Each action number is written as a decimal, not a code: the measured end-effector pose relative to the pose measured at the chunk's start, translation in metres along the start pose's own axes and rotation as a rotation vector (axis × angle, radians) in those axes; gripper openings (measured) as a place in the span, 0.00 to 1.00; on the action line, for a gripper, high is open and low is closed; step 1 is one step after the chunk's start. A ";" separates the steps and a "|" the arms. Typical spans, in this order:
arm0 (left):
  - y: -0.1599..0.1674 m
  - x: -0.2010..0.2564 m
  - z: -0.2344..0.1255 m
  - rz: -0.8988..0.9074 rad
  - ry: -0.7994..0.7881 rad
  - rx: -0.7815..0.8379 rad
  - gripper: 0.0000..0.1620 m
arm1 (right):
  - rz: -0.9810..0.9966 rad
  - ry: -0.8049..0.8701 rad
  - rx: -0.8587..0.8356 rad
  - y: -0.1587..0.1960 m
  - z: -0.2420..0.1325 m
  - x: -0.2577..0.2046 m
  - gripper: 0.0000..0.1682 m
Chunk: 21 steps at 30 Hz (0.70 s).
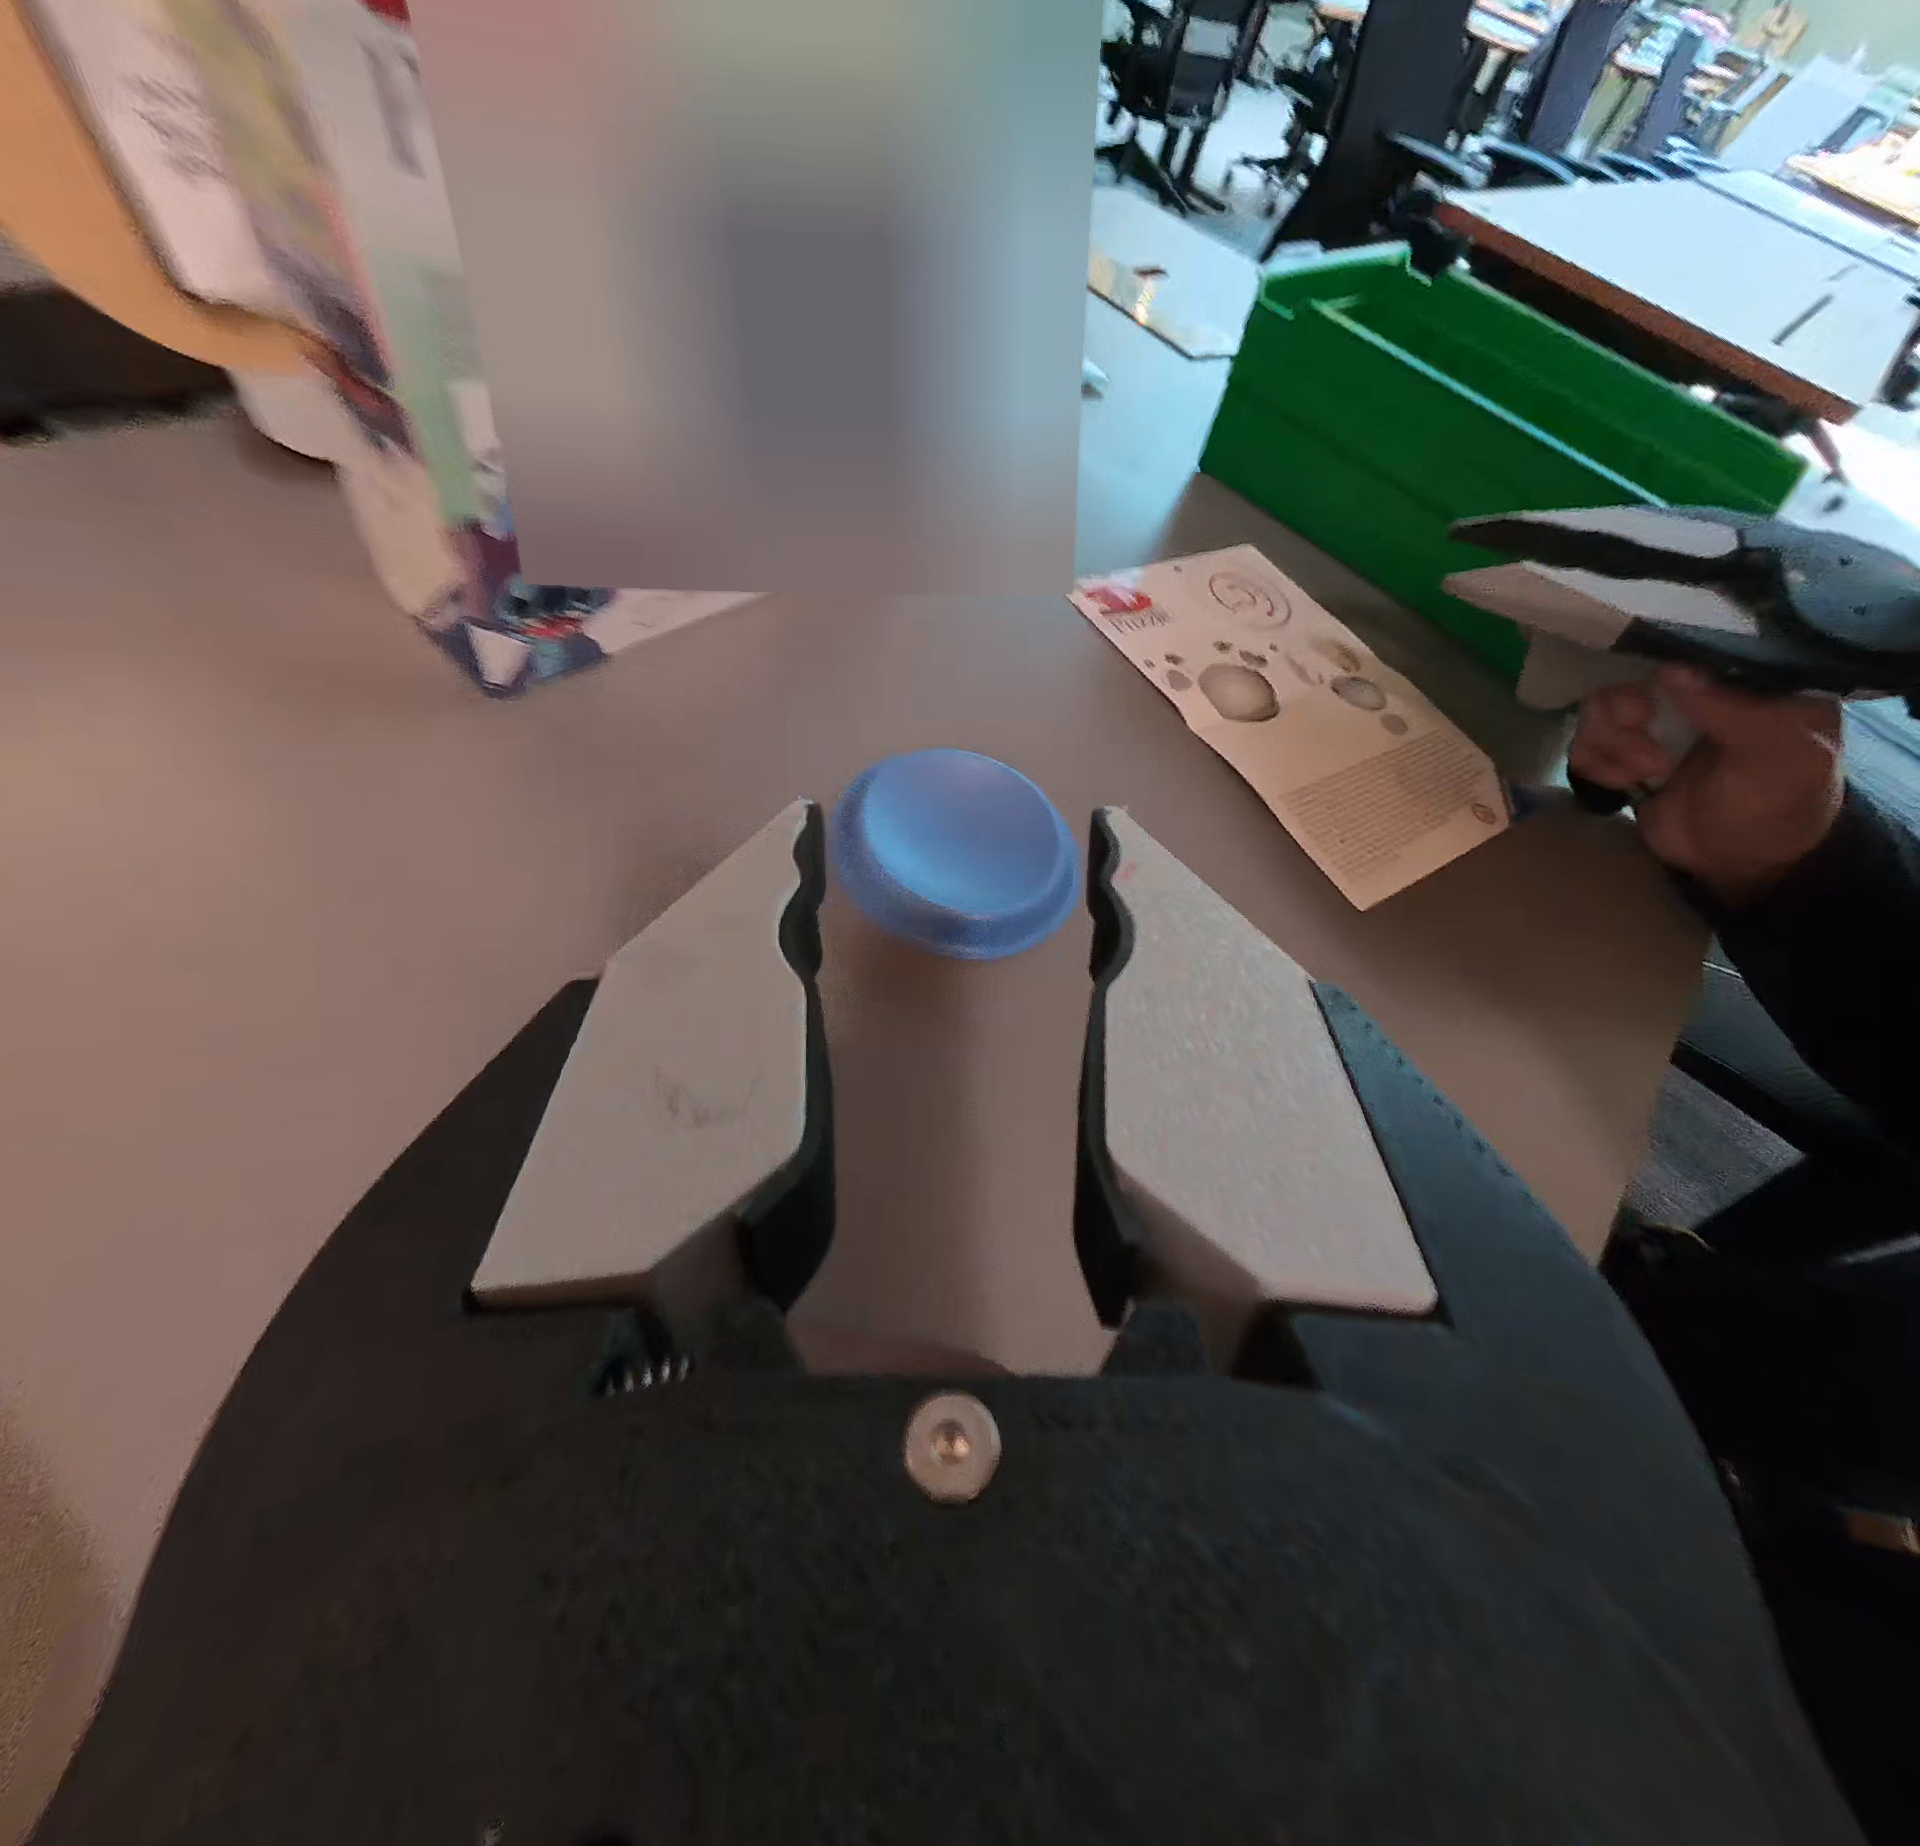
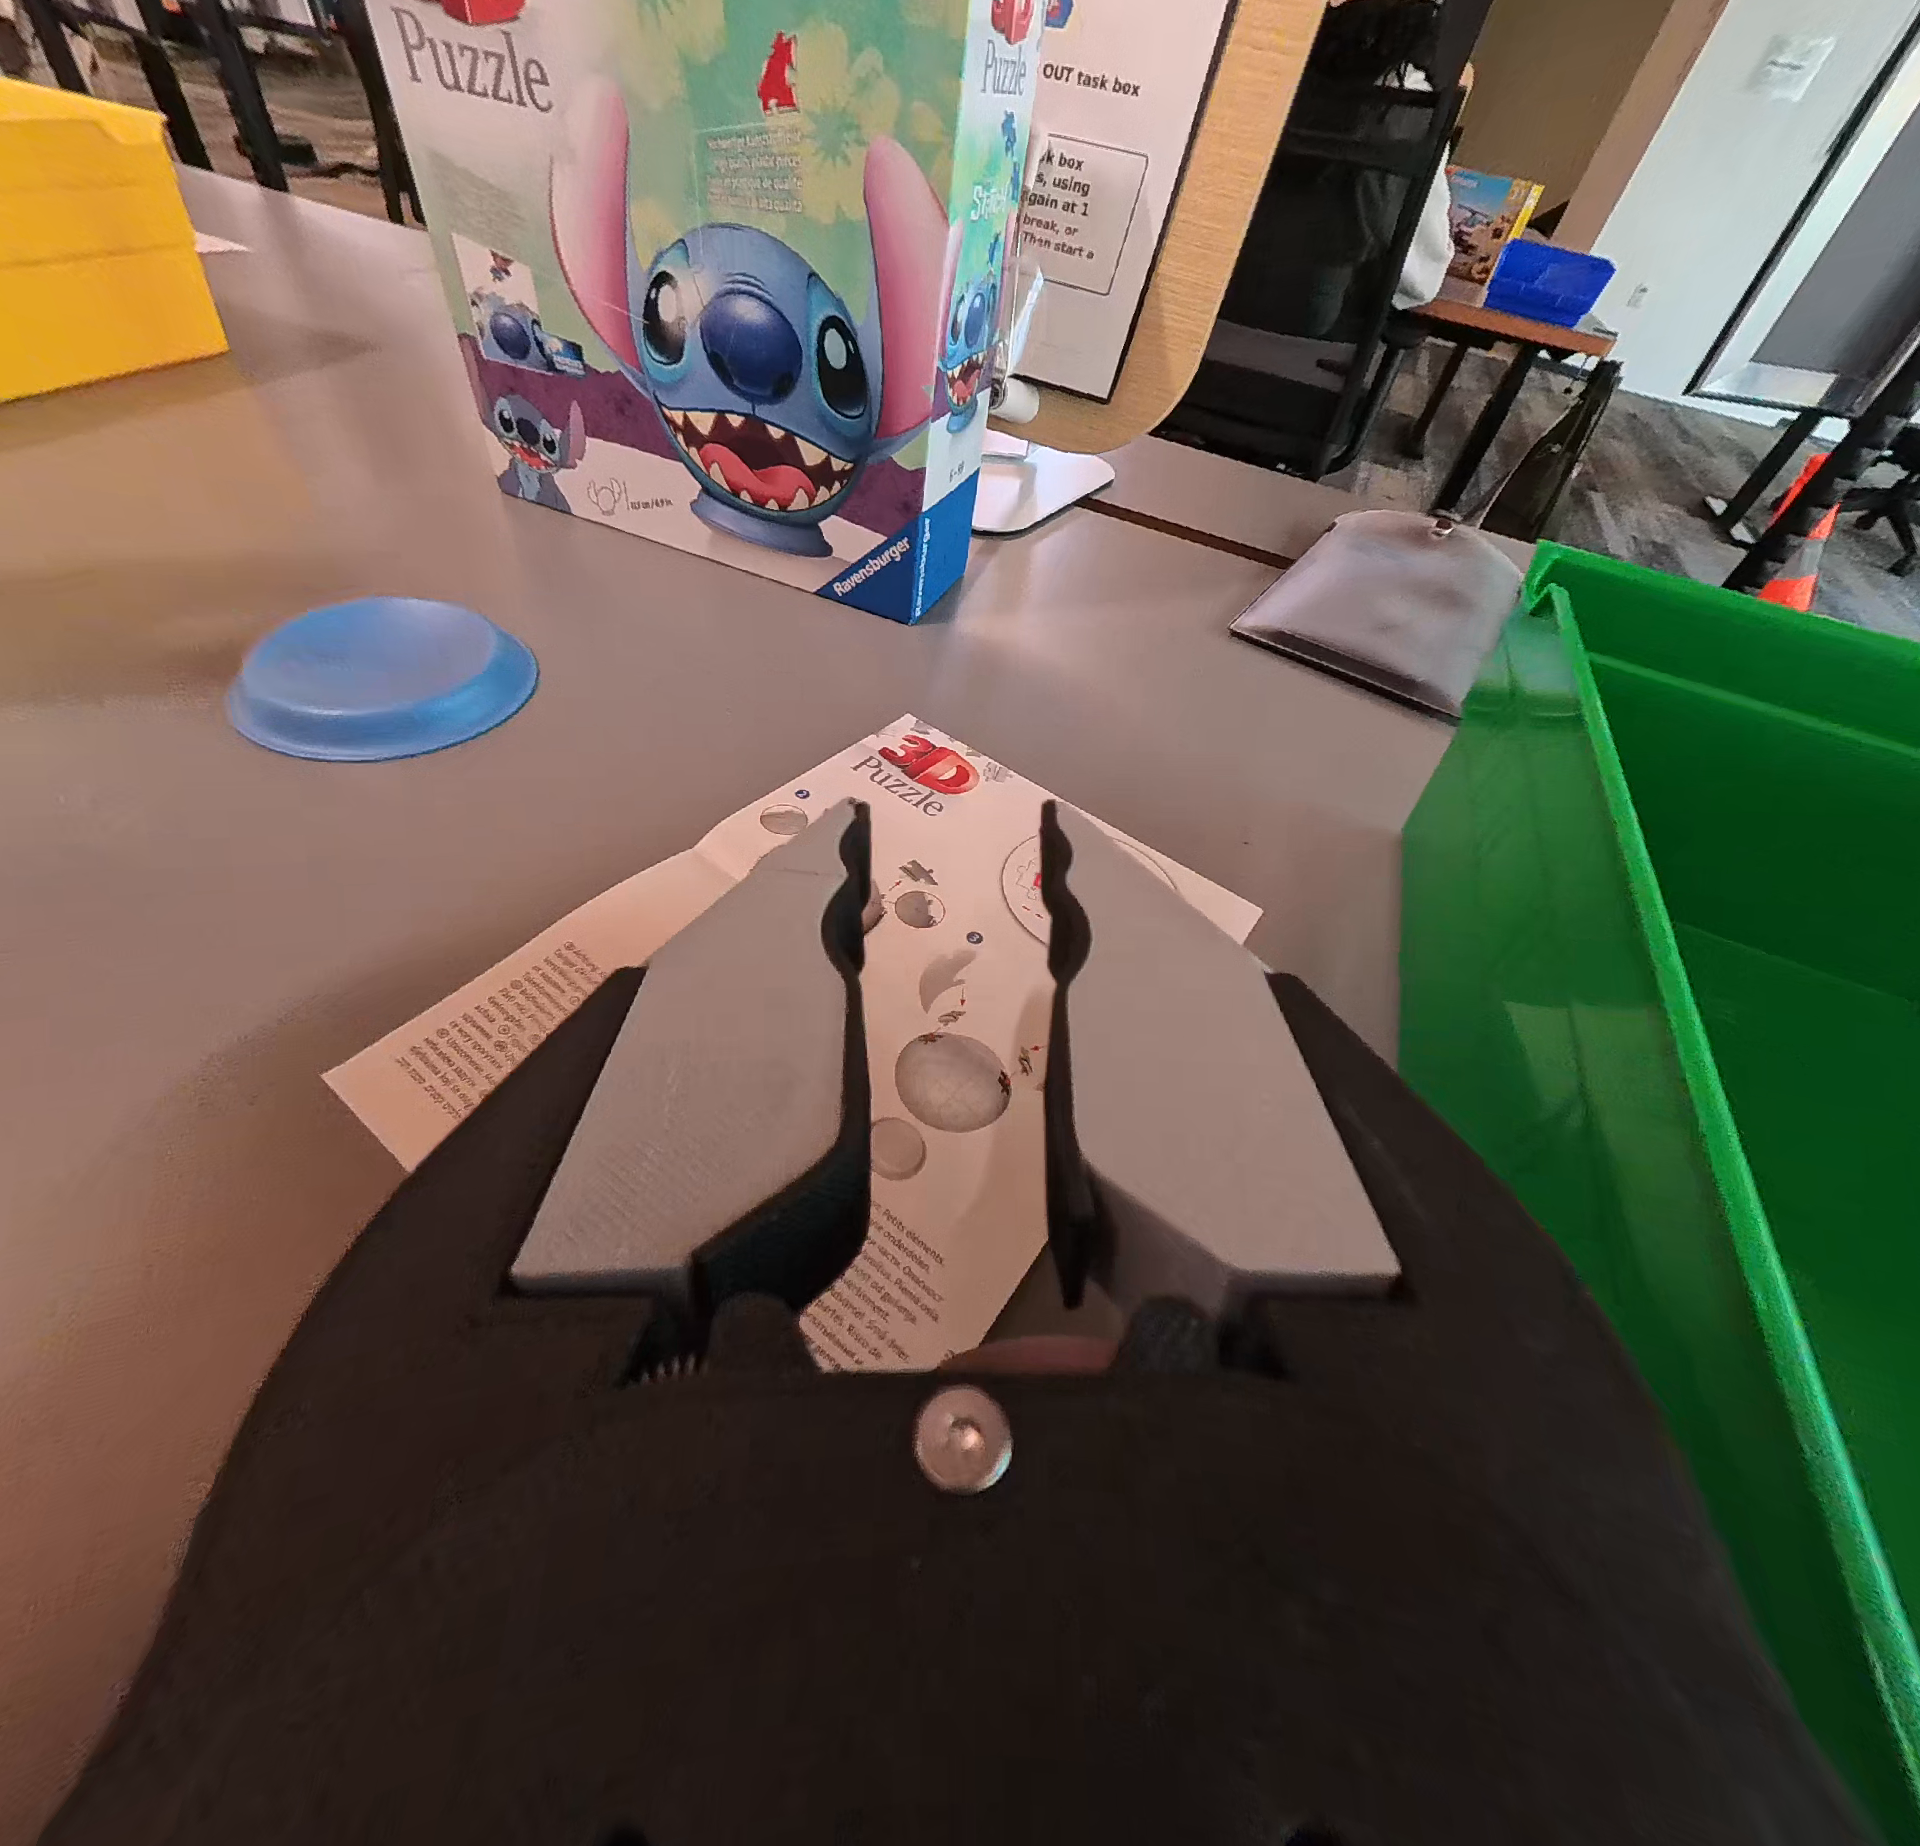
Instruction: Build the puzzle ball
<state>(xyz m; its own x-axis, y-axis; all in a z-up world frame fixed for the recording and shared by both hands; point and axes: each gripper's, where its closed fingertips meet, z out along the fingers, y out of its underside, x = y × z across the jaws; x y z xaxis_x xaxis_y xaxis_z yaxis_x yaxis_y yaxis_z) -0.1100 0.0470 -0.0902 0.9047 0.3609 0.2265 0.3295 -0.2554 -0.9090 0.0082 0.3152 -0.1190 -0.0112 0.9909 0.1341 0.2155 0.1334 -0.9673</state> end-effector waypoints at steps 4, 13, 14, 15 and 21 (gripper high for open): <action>-0.041 -0.052 -0.082 0.067 -0.226 0.086 0.32 | -0.009 0.013 -0.005 0.001 0.000 0.001 0.17; -0.017 -0.261 -0.198 -0.100 -0.671 -0.200 0.33 | -0.033 0.031 -0.020 0.003 0.001 0.001 0.17; -0.010 -0.274 -0.199 -0.124 -0.676 -0.234 0.33 | -0.035 0.032 -0.021 0.003 0.001 0.001 0.17; -0.003 -0.285 -0.198 -0.141 -0.675 -0.271 0.33 | -0.037 0.033 -0.023 0.003 0.002 0.001 0.17; 0.044 -0.327 -0.187 -0.162 -0.705 -0.547 0.32 | -0.052 0.039 -0.043 0.006 0.004 0.000 0.17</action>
<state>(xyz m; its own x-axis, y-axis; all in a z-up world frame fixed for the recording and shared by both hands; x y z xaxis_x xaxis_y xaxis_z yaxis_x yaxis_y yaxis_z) -0.3409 -0.2499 -0.1393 0.5205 0.8487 -0.0932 0.6832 -0.4795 -0.5508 0.0054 0.3161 -0.1254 0.0144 0.9812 0.1925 0.2574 0.1824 -0.9489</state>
